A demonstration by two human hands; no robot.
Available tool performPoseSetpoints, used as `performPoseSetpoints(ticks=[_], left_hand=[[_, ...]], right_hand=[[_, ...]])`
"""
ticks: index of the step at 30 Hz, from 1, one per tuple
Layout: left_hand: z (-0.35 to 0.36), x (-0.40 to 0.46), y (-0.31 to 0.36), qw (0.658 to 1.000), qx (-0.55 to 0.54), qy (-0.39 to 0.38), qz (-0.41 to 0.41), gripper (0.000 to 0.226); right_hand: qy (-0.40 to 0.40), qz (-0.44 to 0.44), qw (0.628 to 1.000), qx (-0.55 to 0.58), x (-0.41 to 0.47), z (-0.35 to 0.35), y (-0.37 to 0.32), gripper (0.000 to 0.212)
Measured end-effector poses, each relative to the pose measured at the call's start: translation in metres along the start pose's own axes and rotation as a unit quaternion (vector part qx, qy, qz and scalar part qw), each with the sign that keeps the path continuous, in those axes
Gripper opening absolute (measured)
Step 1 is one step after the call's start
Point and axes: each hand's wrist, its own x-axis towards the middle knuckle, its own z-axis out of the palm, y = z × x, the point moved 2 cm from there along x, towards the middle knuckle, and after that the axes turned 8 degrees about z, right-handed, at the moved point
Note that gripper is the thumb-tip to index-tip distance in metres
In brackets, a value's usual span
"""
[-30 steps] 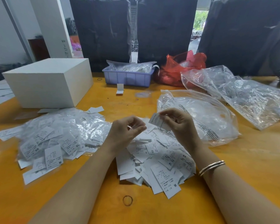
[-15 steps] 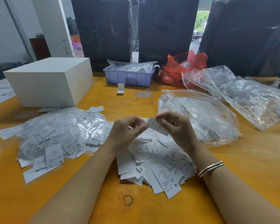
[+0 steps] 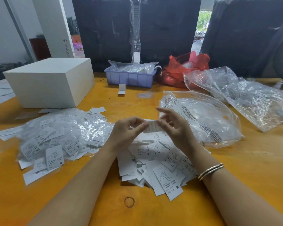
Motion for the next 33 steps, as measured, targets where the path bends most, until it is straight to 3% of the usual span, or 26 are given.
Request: performPoseSetpoints(ticks=[4,13,16,18,20,22,25,29,33], left_hand=[[-0.003,0.001,-0.001,0.998,-0.041,0.033,-0.018,0.010],[-0.002,-0.001,-0.004,1.000,-0.007,-0.002,-0.028,0.002],[-0.009,0.002,-0.004,0.998,-0.005,0.052,-0.038,0.003],[-0.017,0.003,-0.008,0.989,0.057,0.121,-0.068,0.004],[-0.026,0.001,-0.013,0.964,0.149,0.190,-0.108,0.013],[-0.034,-0.002,-0.016,0.939,0.234,0.214,-0.134,0.018],[-0.040,-0.003,-0.020,0.916,0.313,0.199,-0.154,0.016],[-0.041,-0.006,-0.027,0.891,0.388,0.149,-0.182,0.011],[-0.042,-0.007,-0.030,0.856,0.476,0.127,-0.157,0.018]], right_hand=[[0.024,0.046,0.993,0.105,0.000,-0.008,0.003,0.036],[-0.032,-0.037,0.998,-0.048,-0.003,0.014,-0.005,0.033],[0.135,-0.067,0.984,-0.093,0.004,-0.007,-0.004,0.024],[0.281,-0.051,0.947,-0.144,0.007,-0.033,0.003,0.021],[0.345,0.011,0.911,-0.227,0.008,-0.057,0.018,0.022],[0.291,0.129,0.893,-0.317,0.008,-0.071,0.040,0.024],[0.136,0.268,0.864,-0.404,0.007,-0.069,0.062,0.029],[0.088,0.272,0.818,-0.498,0.013,-0.062,0.062,0.027],[0.103,0.260,0.813,-0.511,0.015,-0.060,0.059,0.027]])
